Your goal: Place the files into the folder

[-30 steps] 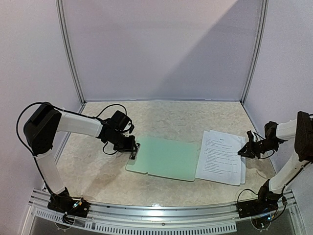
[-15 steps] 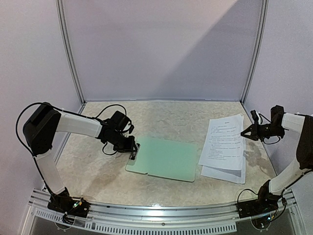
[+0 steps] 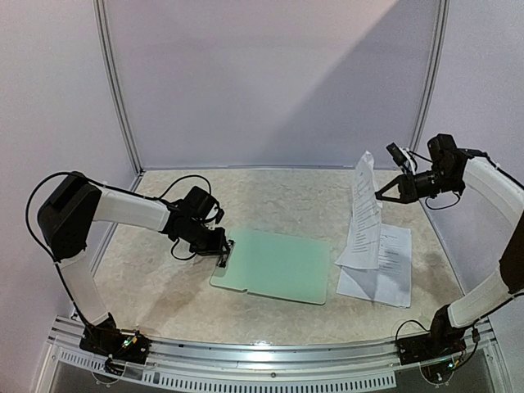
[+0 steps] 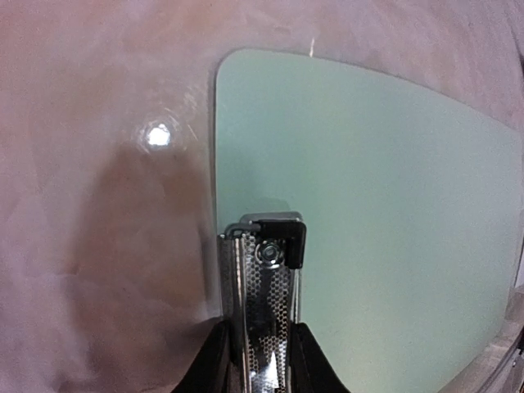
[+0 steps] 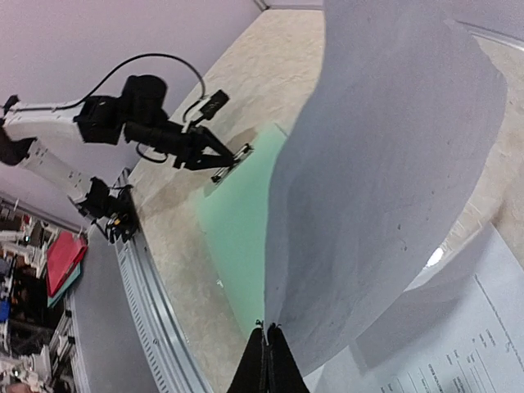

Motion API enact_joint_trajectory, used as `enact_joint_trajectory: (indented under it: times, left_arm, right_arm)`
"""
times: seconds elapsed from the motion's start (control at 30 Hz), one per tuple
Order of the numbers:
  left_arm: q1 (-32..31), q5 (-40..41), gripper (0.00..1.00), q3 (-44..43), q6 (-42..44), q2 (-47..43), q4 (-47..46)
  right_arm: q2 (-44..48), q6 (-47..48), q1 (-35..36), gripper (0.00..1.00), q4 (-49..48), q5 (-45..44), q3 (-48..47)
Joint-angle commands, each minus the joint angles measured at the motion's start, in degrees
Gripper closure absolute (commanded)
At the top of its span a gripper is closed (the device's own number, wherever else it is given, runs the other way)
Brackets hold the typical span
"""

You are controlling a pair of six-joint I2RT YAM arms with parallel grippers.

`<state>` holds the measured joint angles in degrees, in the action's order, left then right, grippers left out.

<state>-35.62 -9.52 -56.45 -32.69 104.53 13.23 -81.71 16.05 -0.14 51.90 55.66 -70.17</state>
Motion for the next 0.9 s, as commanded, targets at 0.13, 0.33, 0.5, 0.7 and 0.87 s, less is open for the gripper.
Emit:
enact_joint_trajectory:
  times: [0.13,0.33,0.5,0.7,0.87]
  left_arm:
    - [-0.3,-1.97,1.0,1.6,-0.49,1.29,4.0]
    - [-0.29,-2.14,1.0,1.47,-0.47,1.47,3.81]
    - [-0.25,-2.21,1.0,1.25,-0.17,1.72,3.9]
    - [-0.24,-2.3,1.0,1.38,-0.04,1.86,3.77]
    - [-0.29,-2.32,1.0,1.76,-0.2,1.84,3.64]
  right_arm:
    - [-1.11,7.7,4.41,1.0,18.22,11.54,-13.69]
    - [-7.01,18.98,11.72,1.0,29.79,9.62,-10.63]
    - [-9.11,20.42,20.31,1.0,29.84,5.87,-10.07]
    - [-12.67,17.48,27.87,1.0,29.82,8.32,-15.74]
    - [-11.14,16.89,31.09,1.0,29.83,11.88,-13.41]
